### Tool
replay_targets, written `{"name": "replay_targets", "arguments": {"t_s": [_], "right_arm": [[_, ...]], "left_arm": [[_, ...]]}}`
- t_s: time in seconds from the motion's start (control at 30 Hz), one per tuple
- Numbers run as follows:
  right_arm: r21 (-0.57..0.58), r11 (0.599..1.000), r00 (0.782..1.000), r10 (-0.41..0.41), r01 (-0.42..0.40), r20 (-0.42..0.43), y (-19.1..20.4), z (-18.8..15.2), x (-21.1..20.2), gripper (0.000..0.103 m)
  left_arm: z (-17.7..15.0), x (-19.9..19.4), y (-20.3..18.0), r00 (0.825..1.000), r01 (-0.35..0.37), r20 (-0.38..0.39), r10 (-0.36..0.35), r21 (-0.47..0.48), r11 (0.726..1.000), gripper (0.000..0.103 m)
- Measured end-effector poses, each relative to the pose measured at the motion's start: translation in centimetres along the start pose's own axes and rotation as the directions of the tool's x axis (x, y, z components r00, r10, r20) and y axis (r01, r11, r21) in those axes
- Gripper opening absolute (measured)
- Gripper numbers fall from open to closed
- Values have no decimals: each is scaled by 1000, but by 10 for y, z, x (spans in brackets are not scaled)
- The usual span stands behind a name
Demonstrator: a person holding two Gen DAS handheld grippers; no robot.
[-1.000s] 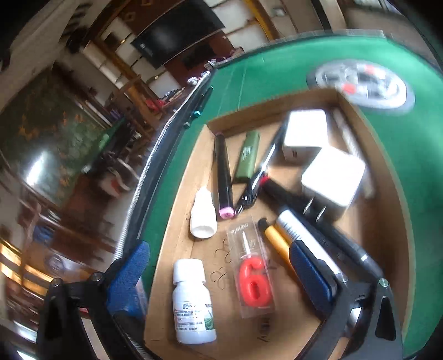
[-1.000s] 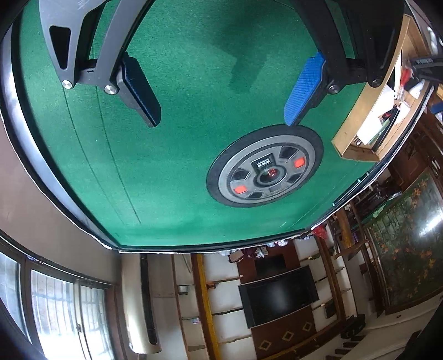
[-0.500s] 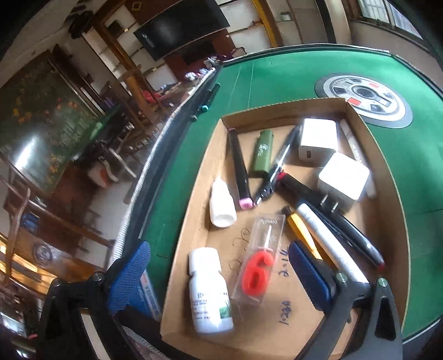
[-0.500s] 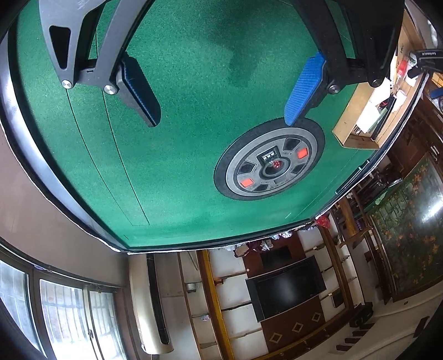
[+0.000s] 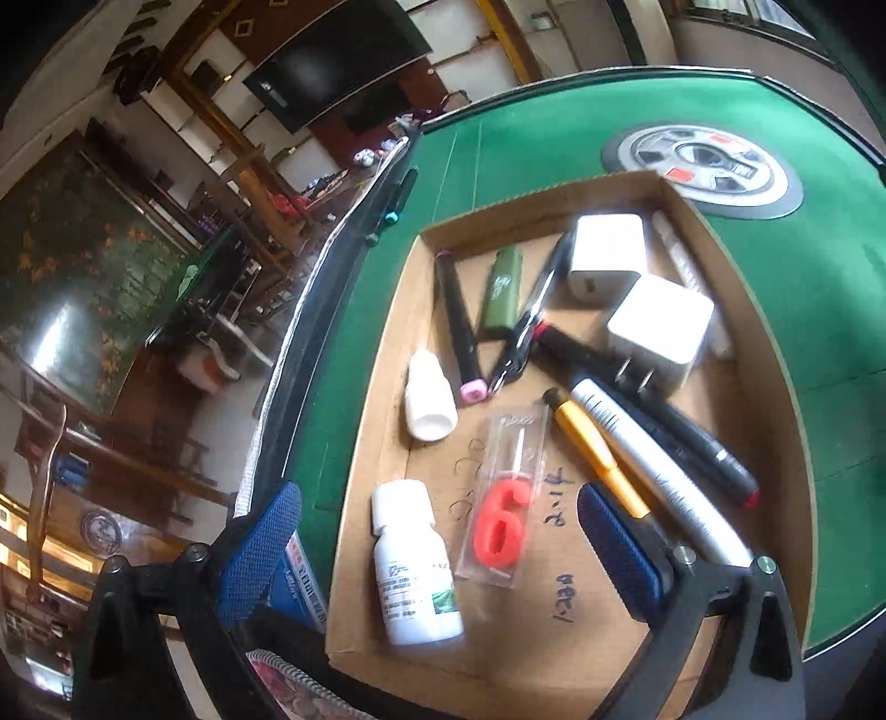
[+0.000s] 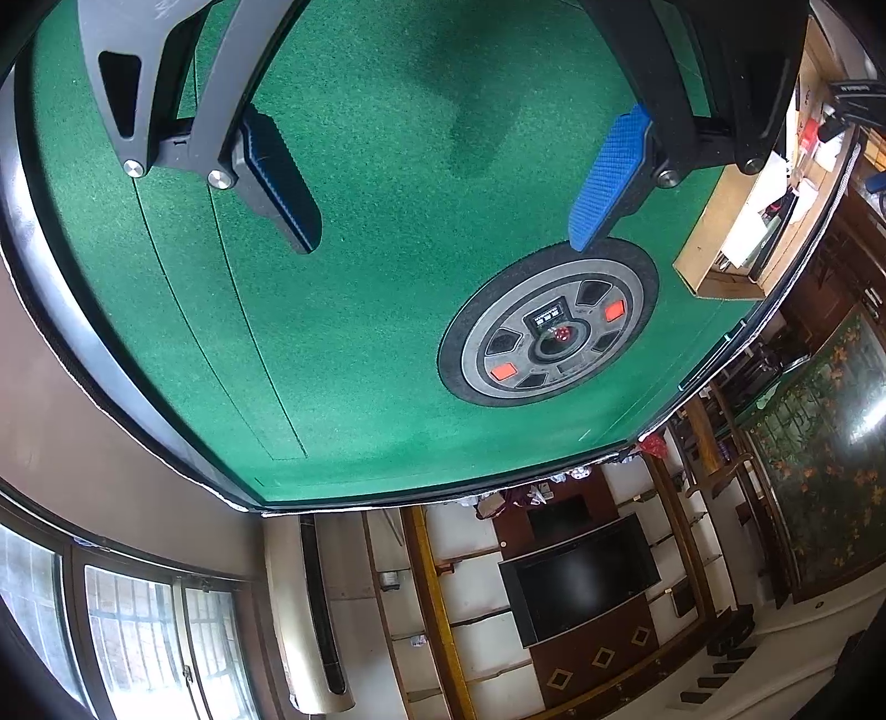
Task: Organize rigid objects
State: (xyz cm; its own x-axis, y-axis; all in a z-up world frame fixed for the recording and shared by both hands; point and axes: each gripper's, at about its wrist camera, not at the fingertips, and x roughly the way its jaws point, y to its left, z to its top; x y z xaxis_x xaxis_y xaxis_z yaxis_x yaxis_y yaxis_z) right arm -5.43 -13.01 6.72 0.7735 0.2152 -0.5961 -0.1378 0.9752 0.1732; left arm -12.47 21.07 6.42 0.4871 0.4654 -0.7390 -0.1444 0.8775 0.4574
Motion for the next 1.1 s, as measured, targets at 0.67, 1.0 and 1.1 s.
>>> {"name": "replay_targets", "arguments": {"t_s": [0.67, 1.0, 1.1], "right_arm": [[22, 1000, 1000, -7, 7, -9, -3, -3, -2, 90], [23, 999, 999, -31, 31, -14, -4, -6, 0, 90], [13, 999, 999, -37, 37, -27, -3, -7, 3, 90]], "left_arm": [[-5, 7, 24, 999, 24, -26, -26, -66, 998, 102], [-16, 56, 30, 963, 186, -159, -219, -196, 963, 102], [-15, 36, 31, 979, 165, -89, -185, -192, 967, 102]]}}
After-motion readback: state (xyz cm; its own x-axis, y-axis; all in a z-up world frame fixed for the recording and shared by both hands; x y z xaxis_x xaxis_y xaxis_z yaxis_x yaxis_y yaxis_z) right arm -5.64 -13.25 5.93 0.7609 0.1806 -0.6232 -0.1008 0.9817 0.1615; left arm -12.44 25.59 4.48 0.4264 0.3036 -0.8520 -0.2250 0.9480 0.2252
